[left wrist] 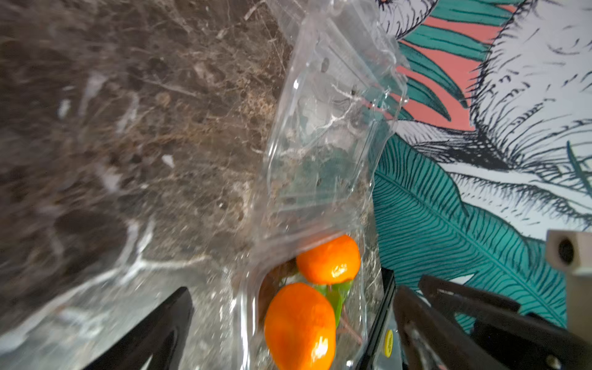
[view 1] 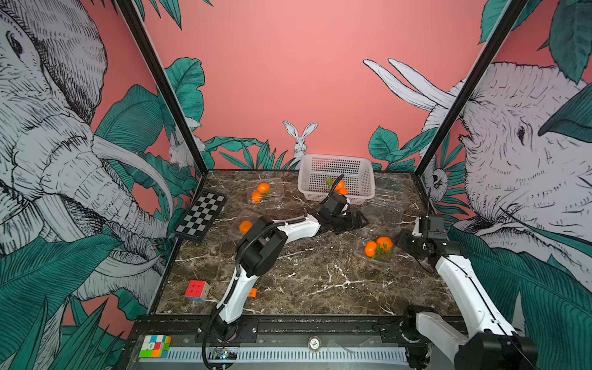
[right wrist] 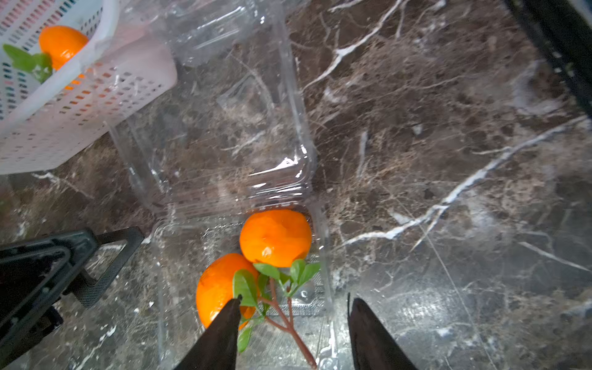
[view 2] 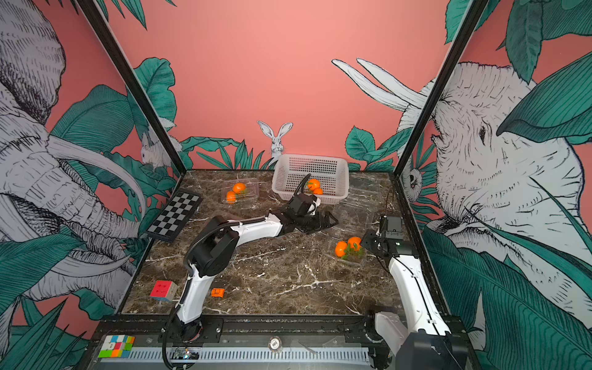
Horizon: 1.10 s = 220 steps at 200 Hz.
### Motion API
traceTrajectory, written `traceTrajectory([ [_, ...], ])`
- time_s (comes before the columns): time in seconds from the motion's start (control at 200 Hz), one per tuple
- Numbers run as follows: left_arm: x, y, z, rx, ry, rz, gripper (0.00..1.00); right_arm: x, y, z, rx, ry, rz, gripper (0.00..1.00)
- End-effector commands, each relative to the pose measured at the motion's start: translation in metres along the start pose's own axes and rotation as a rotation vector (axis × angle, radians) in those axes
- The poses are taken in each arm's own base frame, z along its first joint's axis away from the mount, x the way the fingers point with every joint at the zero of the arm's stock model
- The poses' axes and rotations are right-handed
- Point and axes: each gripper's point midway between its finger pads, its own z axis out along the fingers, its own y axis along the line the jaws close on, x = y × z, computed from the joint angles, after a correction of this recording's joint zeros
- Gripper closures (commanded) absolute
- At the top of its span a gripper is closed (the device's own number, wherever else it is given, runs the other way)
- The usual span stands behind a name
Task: Take oranges out of containers
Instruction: Move the packing box to the center of the board, then pick up the orange from the packing box.
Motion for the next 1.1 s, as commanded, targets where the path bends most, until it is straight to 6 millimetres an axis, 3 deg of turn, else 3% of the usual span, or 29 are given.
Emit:
traceTrajectory([
  [0.0,-0.003,-0.020,-0.034,0.038,-0.038,0.035,0.01,0.025,0.015,0.002,-0.056,0.101,-0.053,0.48],
  [0.125,0.010,-0.014,-0.034,0.106,-0.044,-0.067,0.01,0.043,0.017,0.010,-0.045,0.169,-0.095,0.51],
  [0.245,0.021,-0.008,-0.030,0.142,-0.048,-0.126,0.01,0.052,0.005,0.017,0.008,0.190,-0.107,0.54],
  [0.51,0.036,-0.012,-0.003,0.176,-0.007,-0.165,0.01,0.066,-0.007,0.034,0.039,0.223,-0.117,0.55],
  [1.095,0.036,-0.025,0.030,0.215,0.017,-0.217,0.01,0.065,0.024,0.053,-0.136,0.217,0.012,0.59],
])
